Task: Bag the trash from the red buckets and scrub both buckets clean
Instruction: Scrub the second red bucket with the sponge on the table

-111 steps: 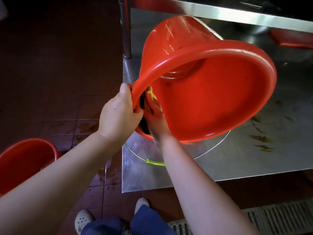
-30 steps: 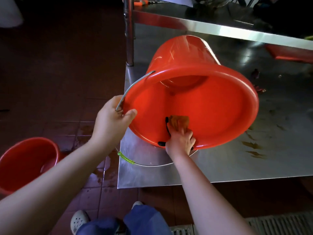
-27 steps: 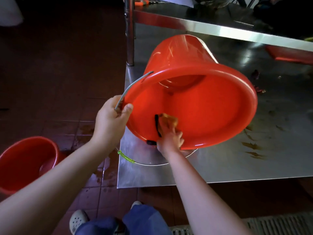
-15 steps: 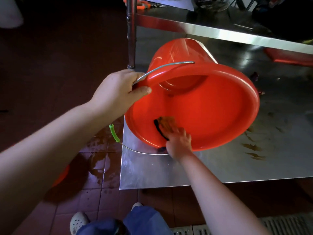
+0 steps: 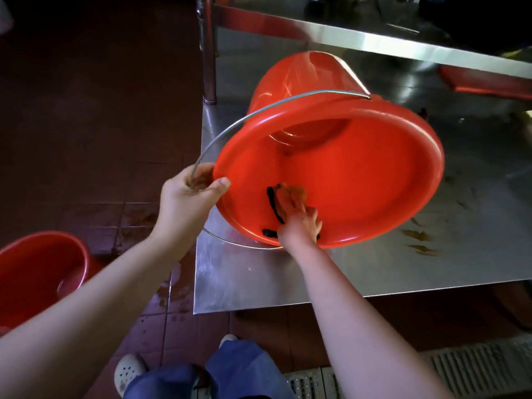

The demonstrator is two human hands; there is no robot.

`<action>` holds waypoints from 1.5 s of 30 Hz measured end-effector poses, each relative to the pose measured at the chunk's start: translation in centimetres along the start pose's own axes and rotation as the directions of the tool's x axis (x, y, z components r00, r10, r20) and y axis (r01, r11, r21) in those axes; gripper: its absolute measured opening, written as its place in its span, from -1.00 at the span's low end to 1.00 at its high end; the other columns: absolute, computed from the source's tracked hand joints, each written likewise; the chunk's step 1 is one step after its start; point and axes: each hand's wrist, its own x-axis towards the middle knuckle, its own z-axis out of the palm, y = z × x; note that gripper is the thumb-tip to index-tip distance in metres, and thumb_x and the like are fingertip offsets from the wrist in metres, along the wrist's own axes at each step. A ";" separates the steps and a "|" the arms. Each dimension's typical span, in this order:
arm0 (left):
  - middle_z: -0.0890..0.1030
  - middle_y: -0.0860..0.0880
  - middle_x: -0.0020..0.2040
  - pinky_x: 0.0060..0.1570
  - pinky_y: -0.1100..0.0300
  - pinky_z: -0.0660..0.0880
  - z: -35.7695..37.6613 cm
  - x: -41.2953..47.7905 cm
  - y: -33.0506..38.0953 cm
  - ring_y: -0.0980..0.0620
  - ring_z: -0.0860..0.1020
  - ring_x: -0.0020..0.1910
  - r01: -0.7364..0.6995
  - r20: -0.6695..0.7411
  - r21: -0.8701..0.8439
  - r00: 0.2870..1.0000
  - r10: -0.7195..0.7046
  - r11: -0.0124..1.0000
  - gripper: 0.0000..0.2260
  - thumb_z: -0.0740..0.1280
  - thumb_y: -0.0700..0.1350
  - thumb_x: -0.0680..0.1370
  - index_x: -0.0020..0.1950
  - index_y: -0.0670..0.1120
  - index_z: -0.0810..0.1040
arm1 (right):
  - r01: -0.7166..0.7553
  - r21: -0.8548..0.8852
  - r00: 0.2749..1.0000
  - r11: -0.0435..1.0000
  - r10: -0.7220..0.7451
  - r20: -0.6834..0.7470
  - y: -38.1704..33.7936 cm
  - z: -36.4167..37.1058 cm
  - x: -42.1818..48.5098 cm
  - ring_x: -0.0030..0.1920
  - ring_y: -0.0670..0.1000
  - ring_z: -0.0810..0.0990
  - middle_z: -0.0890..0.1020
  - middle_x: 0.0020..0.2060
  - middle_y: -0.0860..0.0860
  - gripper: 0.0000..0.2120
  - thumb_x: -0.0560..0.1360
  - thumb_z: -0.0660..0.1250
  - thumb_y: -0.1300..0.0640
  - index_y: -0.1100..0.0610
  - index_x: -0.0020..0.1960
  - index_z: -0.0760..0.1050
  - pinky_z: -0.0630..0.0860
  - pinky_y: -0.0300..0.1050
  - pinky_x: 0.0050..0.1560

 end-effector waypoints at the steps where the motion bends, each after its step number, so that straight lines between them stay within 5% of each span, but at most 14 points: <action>1: 0.63 0.06 -0.19 -0.13 0.35 0.50 0.2 -0.3 -0.4 0.25 0.58 -0.22 0.005 -0.012 -0.034 1.000 -0.005 0.999 -0.83 0.41 -0.24 0.47 -0.10 0.04 0.59 | -0.022 0.118 0.999 0.993 0.017 0.042 -1.2 0.5 0.0 0.38 0.21 0.20 -0.03 0.53 -0.18 -0.15 0.44 0.34 0.19 -0.36 0.47 -0.06 0.20 0.07 0.30; 5: 0.62 0.13 -0.25 -0.19 0.43 0.47 -0.1 0.1 -0.4 0.32 0.56 -0.29 -0.028 -0.022 0.007 0.999 0.029 1.000 -0.84 0.42 -0.24 0.47 -0.04 0.00 0.59 | 0.174 0.468 0.981 0.867 -0.192 -0.010 -5.0 2.9 -1.4 0.42 0.13 0.18 0.05 0.52 -0.21 -0.18 0.39 0.29 0.08 -0.38 0.46 -0.06 0.04 -0.12 0.22; 7: 0.63 0.19 -0.31 -0.23 0.46 0.47 -1.0 1.0 0.5 0.35 0.54 -0.32 -0.076 0.051 0.095 0.996 0.071 0.993 -0.83 0.43 -0.21 0.46 -0.03 0.03 0.59 | 0.281 0.475 0.953 0.834 -0.302 -0.032 -4.5 2.8 -1.7 0.39 0.14 0.21 0.08 0.52 -0.17 -0.21 0.32 0.17 0.07 -0.32 0.47 0.01 0.06 -0.18 0.21; 11: 0.61 0.16 -0.26 -0.25 0.49 0.48 -2.9 3.5 3.6 0.35 0.51 -0.36 -0.157 0.139 0.260 0.983 0.124 0.953 -0.82 0.46 -0.15 0.44 -0.01 0.05 0.60 | 0.403 0.010 0.913 0.915 -0.403 0.062 -0.9 1.4 0.7 0.40 0.17 0.24 0.01 0.53 -0.21 -0.19 0.42 0.36 0.05 -0.32 0.48 -0.01 0.21 -0.01 0.32; 14: 0.61 0.04 -0.17 -0.23 0.47 0.48 -3.7 4.3 4.6 0.31 0.53 -0.31 -0.188 0.202 0.357 0.972 0.121 0.915 -0.80 0.47 -0.13 0.43 0.03 -0.02 0.61 | 0.348 -0.199 0.937 0.916 -0.344 0.052 0.5 0.5 1.7 0.38 0.14 0.24 0.00 0.53 -0.20 -0.08 0.37 0.46 -0.07 -0.27 0.51 -0.06 0.19 0.01 0.30; 19: 0.65 0.01 -0.16 -0.19 0.18 0.59 -3.7 2.1 -0.7 0.12 0.62 -0.20 0.011 -0.121 -0.072 0.993 -0.020 0.997 -0.74 0.49 -0.24 0.40 0.04 -0.06 0.59 | 0.209 -0.206 0.974 0.956 -0.222 -0.041 -0.9 1.0 1.1 0.35 0.20 0.25 -0.03 0.54 -0.02 0.01 0.36 0.46 0.06 -0.12 0.54 -0.18 0.17 0.04 0.31; 24: 0.67 0.07 -0.26 -0.07 0.19 0.54 -2.8 0.4 -5.6 0.12 0.62 -0.21 0.165 -0.119 -0.232 0.973 -0.196 0.959 -0.89 0.43 -0.25 0.44 -0.09 -0.08 0.58 | 0.211 -0.031 0.977 0.977 -0.211 0.004 -2.4 0.7 0.2 0.32 0.19 0.26 0.04 0.53 -0.14 -0.15 0.39 0.22 0.34 -0.18 0.52 -0.01 0.21 -0.02 0.29; 29: 0.61 -0.09 -0.23 0.01 -0.07 0.52 -3.5 1.3 -6.3 -0.07 0.57 -0.17 0.127 -0.041 -0.120 0.990 -0.133 0.985 -0.91 0.41 -0.20 0.48 -0.18 -0.04 0.56 | 0.505 -0.137 0.861 0.852 -0.508 0.015 -2.8 3.8 -4.5 0.51 0.16 -0.06 -0.08 0.54 -0.10 -0.16 0.45 0.13 0.35 -0.19 0.52 -0.17 -0.01 0.13 0.43; 32: 0.53 -0.10 -0.30 -0.19 0.17 0.48 -3.7 2.1 -6.3 0.05 0.50 -0.29 0.072 0.023 -0.017 0.997 -0.071 0.997 -0.90 0.40 -0.18 0.48 -0.21 -0.12 0.52 | 0.517 -0.200 0.854 0.832 -0.517 0.054 -2.8 3.3 -3.5 0.52 0.13 -0.24 -0.14 0.55 -0.05 -0.17 0.47 0.19 0.26 -0.15 0.52 -0.23 -0.16 0.18 0.48; 34: 0.49 -0.15 -0.30 -0.30 0.30 0.39 -4.1 3.1 -6.1 0.10 0.42 -0.33 0.054 0.056 0.071 0.997 -0.058 0.996 -0.79 0.42 -0.10 0.47 -0.16 -0.25 0.51 | 0.525 -0.176 0.851 0.833 -0.515 0.101 -3.4 2.5 -2.1 0.53 0.10 -0.20 -0.15 0.54 -0.06 -0.15 0.47 0.24 0.21 -0.16 0.53 -0.21 -0.14 0.14 0.50; 37: 0.58 -0.27 -0.21 -0.20 0.07 0.47 -5.5 4.7 -5.5 0.01 0.47 -0.25 0.003 0.161 0.152 0.987 -0.028 0.988 -0.58 0.44 0.07 0.41 -0.04 -0.29 0.55 | 0.549 -0.183 0.835 0.816 -0.523 0.173 -4.6 1.5 2.3 0.52 0.12 -0.01 -0.16 0.54 -0.10 -0.14 0.46 0.25 0.23 -0.22 0.51 -0.19 0.10 0.11 0.45; 41: 0.65 -0.15 -0.19 -0.08 0.07 0.53 -7.5 6.7 -3.8 0.05 0.53 -0.23 0.008 0.288 0.193 0.955 -0.064 0.981 -0.72 0.47 0.09 0.38 -0.05 -0.06 0.61 | 0.575 -0.418 0.817 0.703 -0.519 0.251 -6.2 0.0 9.4 0.47 0.18 0.16 -0.04 0.55 -0.04 -0.04 0.41 0.43 0.13 -0.20 0.52 -0.17 0.27 0.12 0.36; 43: 0.63 -0.28 -0.07 0.06 -0.05 0.52 -8.4 7.5 -3.2 -0.03 0.54 -0.16 0.033 0.315 0.203 0.944 -0.097 0.979 -0.77 0.46 0.05 0.37 -0.07 -0.04 0.62 | 0.517 -0.509 0.852 0.688 -0.474 0.224 -7.4 -1.1 11.4 0.40 0.20 0.25 0.06 0.54 -0.03 -0.12 0.45 0.38 0.15 -0.19 0.53 -0.11 0.31 0.13 0.29; 45: 0.66 -0.14 -0.14 0.04 0.03 0.53 -8.7 8.0 -3.3 0.05 0.57 -0.18 0.052 0.312 0.199 0.943 -0.114 0.979 -0.84 0.42 -0.03 0.40 -0.07 -0.05 0.61 | 0.456 -0.545 0.884 0.703 -0.430 0.186 -8.2 -1.5 12.0 0.34 0.24 0.28 0.06 0.53 -0.05 -0.17 0.46 0.33 0.17 -0.19 0.53 -0.09 0.31 0.15 0.23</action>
